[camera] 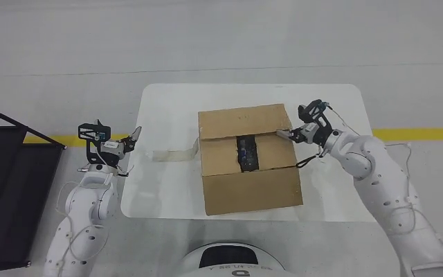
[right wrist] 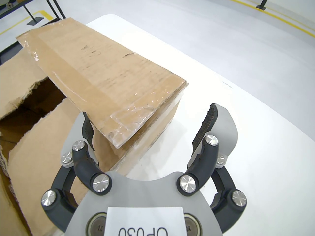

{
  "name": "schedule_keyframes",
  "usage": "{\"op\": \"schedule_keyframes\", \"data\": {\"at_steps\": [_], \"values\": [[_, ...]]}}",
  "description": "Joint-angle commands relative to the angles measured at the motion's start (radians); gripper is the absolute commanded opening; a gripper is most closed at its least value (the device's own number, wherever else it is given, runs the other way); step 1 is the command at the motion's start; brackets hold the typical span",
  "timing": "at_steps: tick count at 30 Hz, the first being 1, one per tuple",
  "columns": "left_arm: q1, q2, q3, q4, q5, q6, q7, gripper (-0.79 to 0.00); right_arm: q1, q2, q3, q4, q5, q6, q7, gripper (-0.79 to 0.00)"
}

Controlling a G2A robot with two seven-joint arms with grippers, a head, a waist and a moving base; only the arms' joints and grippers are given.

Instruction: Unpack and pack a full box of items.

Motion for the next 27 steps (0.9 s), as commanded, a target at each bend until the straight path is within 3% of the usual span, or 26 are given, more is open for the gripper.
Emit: {"op": "schedule_keyframes", "data": {"at_steps": [1, 6, 12, 18, 23, 27], "values": [[0.0, 0.0, 0.0, 0.0, 0.0, 0.0, 0.0, 0.0, 0.012, -0.003, -0.002, -0.01, 0.004, 0.018, -0.007, 0.0], [0.0, 0.0, 0.0, 0.0, 0.0, 0.0, 0.0, 0.0, 0.023, -0.009, 0.007, -0.064, -0.017, 0.084, -0.036, 0.0], [0.0, 0.0, 0.0, 0.0, 0.0, 0.0, 0.0, 0.0, 0.076, -0.033, -0.046, -0.131, -0.147, 0.29, -0.098, 0.0], [0.0, 0.0, 0.0, 0.0, 0.0, 0.0, 0.0, 0.0, 0.258, -0.08, -0.182, -0.058, -0.162, 0.388, 0.041, 0.0], [0.0, 0.0, 0.0, 0.0, 0.0, 0.0, 0.0, 0.0, 0.423, -0.132, -0.304, 0.097, -0.117, 0.376, 0.11, 0.0], [0.0, 0.0, 0.0, 0.0, 0.0, 0.0, 0.0, 0.0, 0.43, -0.134, -0.289, 0.142, 0.013, 0.146, 0.061, 0.0]]}}
